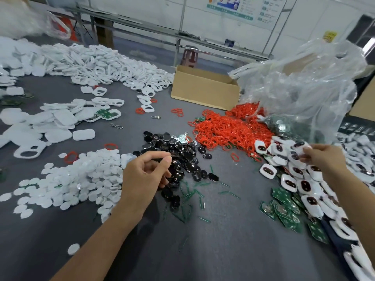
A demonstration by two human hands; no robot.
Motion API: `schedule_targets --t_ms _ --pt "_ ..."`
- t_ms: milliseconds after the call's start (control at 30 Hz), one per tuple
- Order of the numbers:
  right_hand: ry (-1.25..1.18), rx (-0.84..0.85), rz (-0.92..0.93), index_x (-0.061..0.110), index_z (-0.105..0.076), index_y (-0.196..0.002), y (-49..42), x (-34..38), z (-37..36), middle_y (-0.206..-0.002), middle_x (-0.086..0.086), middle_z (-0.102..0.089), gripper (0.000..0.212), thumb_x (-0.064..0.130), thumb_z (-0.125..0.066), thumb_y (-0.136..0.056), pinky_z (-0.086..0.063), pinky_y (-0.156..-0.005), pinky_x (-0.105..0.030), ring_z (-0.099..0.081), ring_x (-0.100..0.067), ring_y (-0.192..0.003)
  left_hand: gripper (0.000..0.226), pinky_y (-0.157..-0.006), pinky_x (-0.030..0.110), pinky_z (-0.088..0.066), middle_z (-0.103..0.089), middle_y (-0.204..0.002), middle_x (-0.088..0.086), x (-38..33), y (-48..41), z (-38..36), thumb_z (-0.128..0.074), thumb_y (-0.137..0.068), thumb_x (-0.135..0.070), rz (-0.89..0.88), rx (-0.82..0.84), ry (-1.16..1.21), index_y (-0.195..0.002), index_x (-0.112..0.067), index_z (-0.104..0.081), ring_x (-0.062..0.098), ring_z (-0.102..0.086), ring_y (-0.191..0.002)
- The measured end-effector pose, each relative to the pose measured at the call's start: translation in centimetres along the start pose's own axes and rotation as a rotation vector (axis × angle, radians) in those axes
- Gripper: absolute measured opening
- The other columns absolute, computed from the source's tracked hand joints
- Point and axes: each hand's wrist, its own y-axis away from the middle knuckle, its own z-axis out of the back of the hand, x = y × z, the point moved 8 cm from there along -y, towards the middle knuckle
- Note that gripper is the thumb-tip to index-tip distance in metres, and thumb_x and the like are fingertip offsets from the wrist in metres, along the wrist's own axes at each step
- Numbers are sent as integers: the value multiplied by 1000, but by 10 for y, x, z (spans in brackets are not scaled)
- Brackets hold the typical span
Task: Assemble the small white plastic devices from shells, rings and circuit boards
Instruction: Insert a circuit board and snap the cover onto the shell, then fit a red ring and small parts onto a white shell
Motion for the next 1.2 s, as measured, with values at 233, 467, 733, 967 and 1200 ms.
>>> schedule_targets --t_ms 233,467,733,967,1200 --pt "320 -127 543 7 -70 -105 90 57 -47 -108 -17 -68 20 7 -63 -86 -48 -75 -32 -64 -32 -87 7 -50 18 -49 -68 -59 4 -9 3 -1 -69 -89 -16 0 -13 -72 -89 -22 -74 11 -61 -49" --pt "30 78 770 15 -72 -89 201 74 -134 -82 3 -67 16 1 -67 -83 -40 -65 -17 -54 -10 -63 15 -66 29 -55 -69 -67 -9 -28 14 -5 -67 -90 -23 -215 -17 -499 -105 -26 -71 5 -62 -61" --pt "-10 89 878 16 -70 -83 209 65 -141 -78 7 -64 20 -4 -70 -79 -38 -68 -7 -53 -6 -70 36 -91 34 -41 -65 -115 1 -58 -49 55 -53 -89 -4 -263 -203 -1198 -122 -15 -61 25 -52 -110" --pt "-33 138 920 17 -70 -84 215 70 -143 -77 7 -63 22 -4 -69 -80 -37 -66 -5 -54 -7 -70 33 -83 40 -41 -56 -121 17 -19 -99 132 -56 -84 -3 127 -89 -1488 -117 -1 -53 35 -46 -114" --pt "-55 160 920 23 -69 -84 217 70 -141 -78 9 -64 27 -3 -68 -80 -38 -63 -6 -55 -4 -71 32 -71 43 -48 -63 -106 18 -16 -108 148 -54 -81 1 67 -113 -1401 -111 -3 -61 36 -53 -103"
